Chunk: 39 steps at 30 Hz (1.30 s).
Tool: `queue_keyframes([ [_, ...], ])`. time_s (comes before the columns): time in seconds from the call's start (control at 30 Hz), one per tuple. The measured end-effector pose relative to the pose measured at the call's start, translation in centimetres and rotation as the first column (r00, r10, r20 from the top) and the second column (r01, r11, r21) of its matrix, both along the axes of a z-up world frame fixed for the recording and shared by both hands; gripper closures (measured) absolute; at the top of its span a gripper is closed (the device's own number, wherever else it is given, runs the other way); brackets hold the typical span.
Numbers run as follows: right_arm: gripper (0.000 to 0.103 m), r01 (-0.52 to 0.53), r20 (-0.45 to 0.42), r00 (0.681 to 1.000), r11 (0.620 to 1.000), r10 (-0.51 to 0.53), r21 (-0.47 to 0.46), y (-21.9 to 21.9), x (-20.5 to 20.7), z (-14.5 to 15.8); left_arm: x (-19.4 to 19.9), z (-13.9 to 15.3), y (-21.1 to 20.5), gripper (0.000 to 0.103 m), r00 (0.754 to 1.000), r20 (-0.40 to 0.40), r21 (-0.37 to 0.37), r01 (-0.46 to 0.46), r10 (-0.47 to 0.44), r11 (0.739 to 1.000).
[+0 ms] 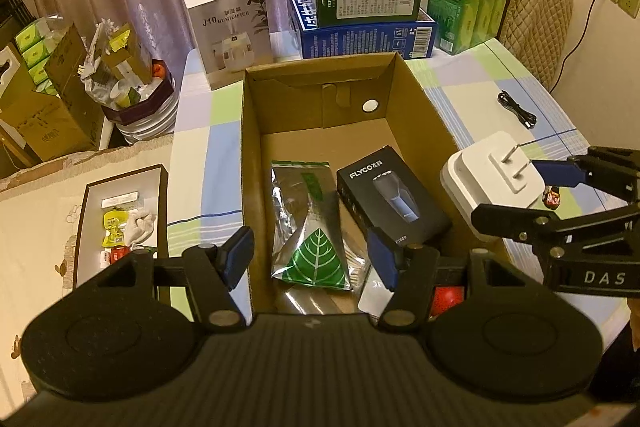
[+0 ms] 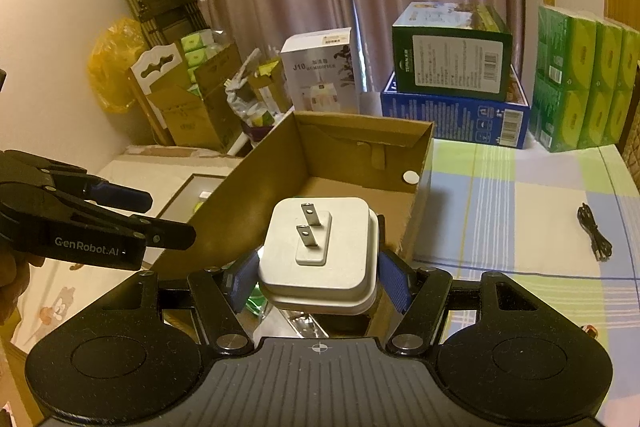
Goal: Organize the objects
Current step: 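Lower the silver tea bag into the box and open the left tool, then lower the white plug adapter onto the FLYCO box and open the right tool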
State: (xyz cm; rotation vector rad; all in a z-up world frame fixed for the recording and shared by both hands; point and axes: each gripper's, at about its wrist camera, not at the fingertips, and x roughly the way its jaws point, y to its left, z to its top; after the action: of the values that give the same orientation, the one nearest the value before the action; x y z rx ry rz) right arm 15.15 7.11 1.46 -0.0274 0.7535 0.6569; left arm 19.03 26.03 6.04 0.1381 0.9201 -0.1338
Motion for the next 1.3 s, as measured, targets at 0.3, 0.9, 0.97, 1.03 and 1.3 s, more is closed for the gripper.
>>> queue_keyframes([
  [0.3,0.041,-0.001,-0.001,1.000,1.000,0.001,0.000,0.2,0.1,0.0,-0.2,0.2,0.7,0.045,1.000,0.001,0.002,-0.008,0.008,1.000],
  [0.9,0.041,0.005,-0.020,1.000,1.000,-0.005,-0.001,1.0,1.3,-0.4,0.1,-0.4,1.8,0.045,1.000,-0.002,0.000,-0.021,0.021,1.000],
  [0.97,0.041,0.004,-0.023,1.000,1.000,-0.004,0.003,1.2,1.4,-0.4,0.1,-0.4,1.8,0.045,1.000,-0.002,-0.001,-0.021,0.021,1.000],
  [1.03,0.041,0.005,-0.023,1.000,1.000,-0.005,0.005,1.4,1.5,-0.3,0.1,-0.6,1.9,0.045,1.000,-0.002,-0.003,-0.022,0.022,1.000],
  [1.3,0.041,0.009,-0.029,1.000,1.000,-0.008,0.013,1.9,2.0,-0.4,0.3,-1.2,2.0,0.045,1.000,-0.008,-0.008,-0.021,0.021,1.000],
])
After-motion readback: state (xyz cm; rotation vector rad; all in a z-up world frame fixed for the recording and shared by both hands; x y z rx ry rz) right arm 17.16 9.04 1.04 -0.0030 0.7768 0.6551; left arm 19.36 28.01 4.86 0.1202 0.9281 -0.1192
